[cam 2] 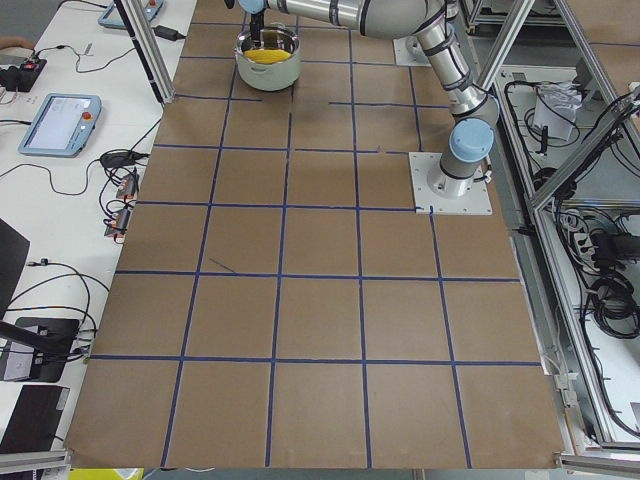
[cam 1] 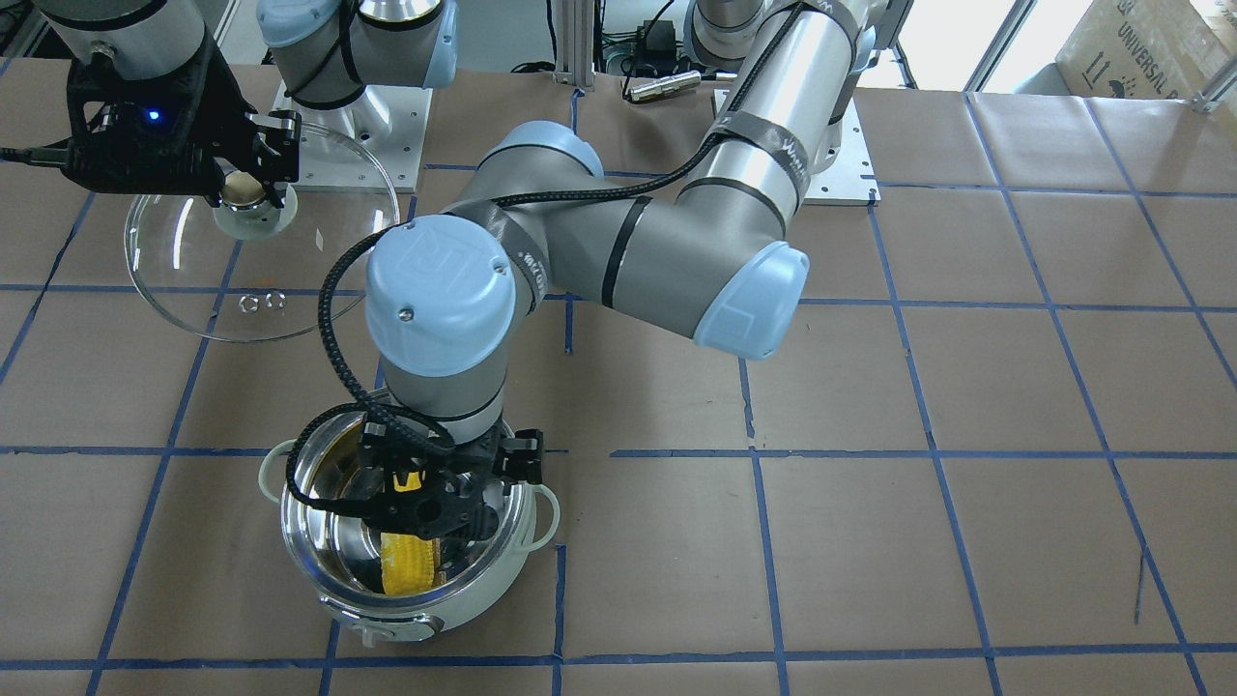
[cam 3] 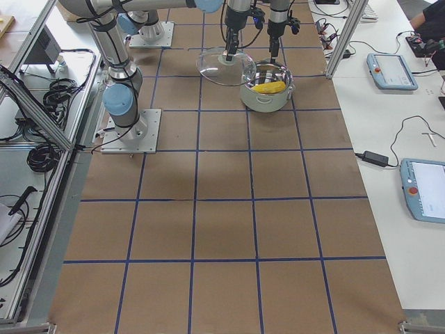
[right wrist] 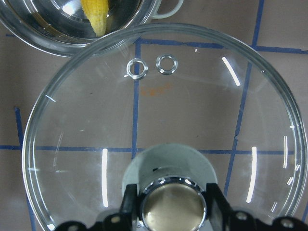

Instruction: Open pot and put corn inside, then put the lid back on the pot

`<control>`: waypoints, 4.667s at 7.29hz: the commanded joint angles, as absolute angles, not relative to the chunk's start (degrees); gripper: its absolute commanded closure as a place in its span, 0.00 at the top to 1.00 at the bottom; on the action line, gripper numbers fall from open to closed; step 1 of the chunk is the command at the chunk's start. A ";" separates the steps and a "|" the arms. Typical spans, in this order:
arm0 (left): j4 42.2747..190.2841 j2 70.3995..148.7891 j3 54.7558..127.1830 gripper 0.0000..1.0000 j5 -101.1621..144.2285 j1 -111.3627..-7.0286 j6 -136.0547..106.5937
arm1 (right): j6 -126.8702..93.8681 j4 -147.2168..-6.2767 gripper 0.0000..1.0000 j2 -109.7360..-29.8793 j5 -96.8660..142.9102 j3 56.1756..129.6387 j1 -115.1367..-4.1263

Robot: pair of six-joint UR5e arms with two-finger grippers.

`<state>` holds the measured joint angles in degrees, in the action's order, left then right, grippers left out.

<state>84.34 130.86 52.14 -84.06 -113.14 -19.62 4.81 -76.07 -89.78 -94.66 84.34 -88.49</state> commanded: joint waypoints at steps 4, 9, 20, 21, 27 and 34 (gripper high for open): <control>89.74 103.86 81.67 1.00 -92.90 -99.88 -4.52 | 4.13 -83.05 0.28 -77.21 -91.23 72.90 -94.56; 92.44 87.87 89.16 1.00 -92.64 -90.44 -0.26 | 4.66 -89.03 0.28 -63.73 -89.82 67.32 -95.89; 94.48 91.93 85.34 1.00 -90.18 -90.09 1.32 | 4.39 -89.03 0.28 -59.68 -89.74 66.71 -96.50; 94.48 91.93 85.34 1.00 -90.18 -90.09 1.32 | 4.39 -89.03 0.29 -59.68 -89.74 66.53 -96.50; 94.48 92.20 84.90 1.00 -90.09 -90.18 1.14 | 2.12 -91.14 0.85 -59.77 -89.65 67.06 -96.50; 94.40 91.67 84.82 1.00 -90.70 -90.26 1.05 | 1.50 -90.97 0.55 -59.76 -89.65 68.82 -97.56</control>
<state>94.46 91.66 85.28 -90.28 -90.27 0.92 1.59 -91.10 -59.70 -89.64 68.75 -97.48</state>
